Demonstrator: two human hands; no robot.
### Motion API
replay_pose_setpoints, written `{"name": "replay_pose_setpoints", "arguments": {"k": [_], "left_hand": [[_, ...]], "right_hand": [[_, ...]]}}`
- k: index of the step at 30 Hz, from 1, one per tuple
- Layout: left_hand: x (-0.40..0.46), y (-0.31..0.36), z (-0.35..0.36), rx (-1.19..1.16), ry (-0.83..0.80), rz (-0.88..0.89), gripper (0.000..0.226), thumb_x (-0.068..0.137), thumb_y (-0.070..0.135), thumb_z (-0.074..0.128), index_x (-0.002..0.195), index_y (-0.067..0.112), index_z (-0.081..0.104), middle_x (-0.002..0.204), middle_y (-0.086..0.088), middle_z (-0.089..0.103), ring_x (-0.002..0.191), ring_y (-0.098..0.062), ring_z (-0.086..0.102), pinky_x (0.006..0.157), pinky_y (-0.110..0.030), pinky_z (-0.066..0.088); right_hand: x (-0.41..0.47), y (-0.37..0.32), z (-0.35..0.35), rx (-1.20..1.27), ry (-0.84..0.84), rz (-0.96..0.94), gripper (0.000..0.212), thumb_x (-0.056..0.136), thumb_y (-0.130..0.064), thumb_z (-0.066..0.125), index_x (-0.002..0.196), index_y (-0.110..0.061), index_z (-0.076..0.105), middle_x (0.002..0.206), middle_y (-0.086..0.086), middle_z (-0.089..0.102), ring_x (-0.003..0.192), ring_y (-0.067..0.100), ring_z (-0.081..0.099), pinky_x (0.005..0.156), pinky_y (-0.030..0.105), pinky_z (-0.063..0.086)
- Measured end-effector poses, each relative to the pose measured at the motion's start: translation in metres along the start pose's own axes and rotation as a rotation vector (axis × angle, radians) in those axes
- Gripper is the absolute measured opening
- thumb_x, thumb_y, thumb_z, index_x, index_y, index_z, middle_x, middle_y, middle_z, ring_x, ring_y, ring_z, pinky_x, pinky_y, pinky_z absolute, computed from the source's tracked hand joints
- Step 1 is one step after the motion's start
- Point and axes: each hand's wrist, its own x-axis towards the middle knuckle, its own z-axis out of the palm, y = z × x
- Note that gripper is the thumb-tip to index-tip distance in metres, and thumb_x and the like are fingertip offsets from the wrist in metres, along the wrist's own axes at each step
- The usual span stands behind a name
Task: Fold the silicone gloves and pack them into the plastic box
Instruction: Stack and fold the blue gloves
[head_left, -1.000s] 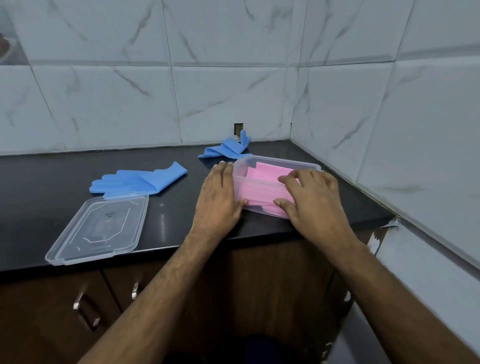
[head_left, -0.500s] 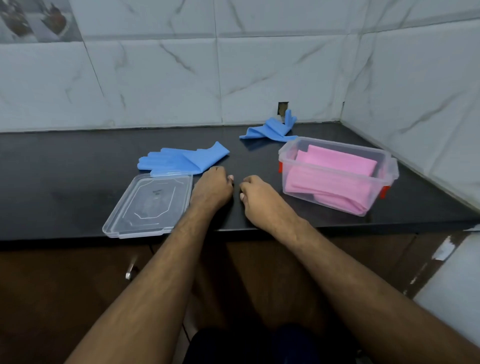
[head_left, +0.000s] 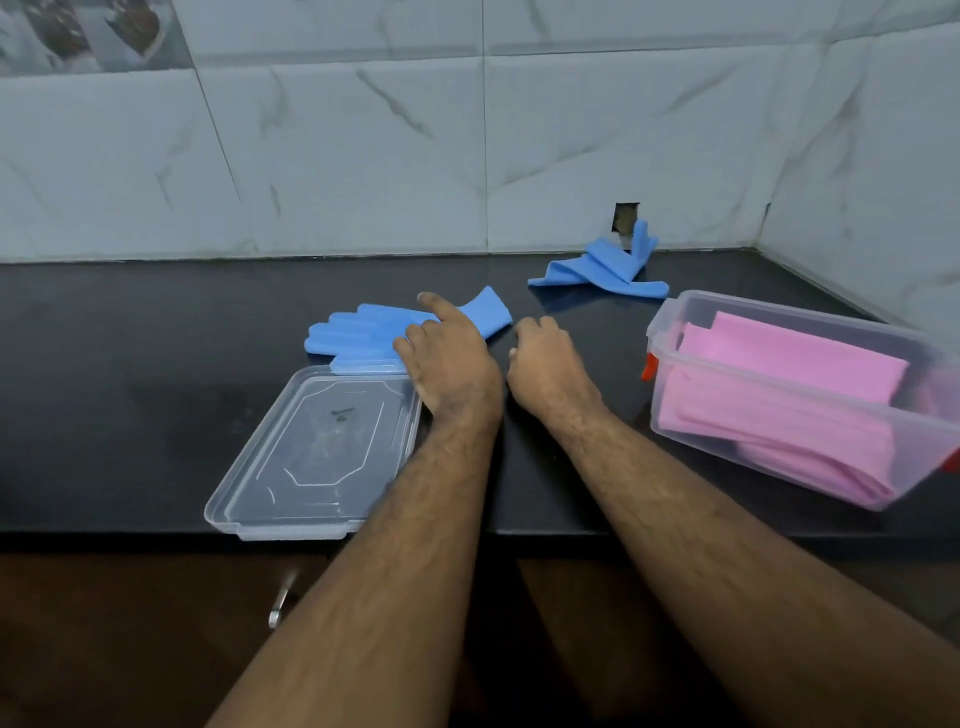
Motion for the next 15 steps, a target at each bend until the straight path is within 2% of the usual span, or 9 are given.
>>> {"name": "replay_pose_setpoints", "arguments": {"k": [3,5,8,10,12,14,15], "left_hand": [[0.008,0.006,-0.003,-0.134,0.029,0.067,0.066,0.088,-0.004,0.059,0.148,0.002,0.033,0.123,-0.01,0.065,0.112,-0.03,0.061,0.097,-0.039,0.037],[0.006,0.006,-0.007,-0.333,0.071,0.149,0.063,0.08,-0.015,0.05,0.139,0.007,0.041,0.12,-0.01,0.063,0.105,-0.033,0.06,0.089,-0.041,0.038],[0.0,0.003,-0.013,-0.676,0.127,0.289,0.056,0.075,-0.003,0.04,0.129,0.008,0.047,0.094,-0.005,0.063,0.084,-0.031,0.057,0.073,-0.038,0.041],[-0.005,0.004,-0.015,-0.81,0.062,0.355,0.05,0.08,0.016,0.039,0.129,0.011,0.045,0.082,0.003,0.061,0.075,-0.016,0.058,0.066,-0.025,0.044],[-0.01,0.007,-0.017,-0.917,0.007,0.425,0.054,0.076,0.031,0.034,0.125,0.01,0.047,0.077,0.01,0.056,0.07,-0.003,0.055,0.061,-0.014,0.04],[-0.014,0.01,-0.021,-0.966,-0.002,0.417,0.052,0.076,0.03,0.034,0.121,0.009,0.05,0.081,0.009,0.056,0.074,-0.004,0.054,0.066,-0.019,0.043],[-0.014,0.01,-0.021,-0.931,0.043,0.388,0.045,0.08,0.023,0.039,0.12,0.008,0.051,0.087,0.005,0.059,0.08,-0.01,0.056,0.071,-0.026,0.046]], "right_hand": [[0.003,0.004,-0.001,0.094,0.065,0.021,0.033,0.098,-0.012,0.056,0.13,-0.01,0.049,0.13,0.01,0.045,0.106,0.024,0.056,0.084,0.036,0.049],[0.004,0.006,-0.003,0.184,0.146,0.031,0.05,0.094,-0.01,0.063,0.14,-0.01,0.041,0.137,0.009,0.04,0.104,0.025,0.058,0.086,0.038,0.052],[0.004,0.006,-0.008,0.268,0.231,-0.041,0.09,0.084,-0.002,0.072,0.156,-0.015,0.021,0.156,0.004,0.025,0.124,0.026,0.048,0.1,0.038,0.047],[0.002,0.005,-0.009,0.237,0.22,-0.081,0.097,0.083,-0.001,0.07,0.159,-0.025,0.015,0.163,-0.003,0.017,0.132,0.026,0.037,0.106,0.041,0.041],[-0.001,0.005,-0.008,0.256,0.19,-0.075,0.079,0.089,-0.005,0.063,0.153,-0.035,0.027,0.157,-0.01,0.026,0.134,0.02,0.029,0.109,0.04,0.031],[-0.003,0.005,-0.01,0.264,0.198,-0.061,0.041,0.093,-0.01,0.059,0.126,-0.034,0.055,0.129,-0.013,0.047,0.128,0.018,0.034,0.102,0.037,0.027],[-0.005,0.004,-0.013,0.178,0.208,-0.072,0.028,0.093,-0.011,0.058,0.113,-0.03,0.061,0.117,-0.012,0.055,0.122,0.02,0.039,0.097,0.037,0.029]]}}
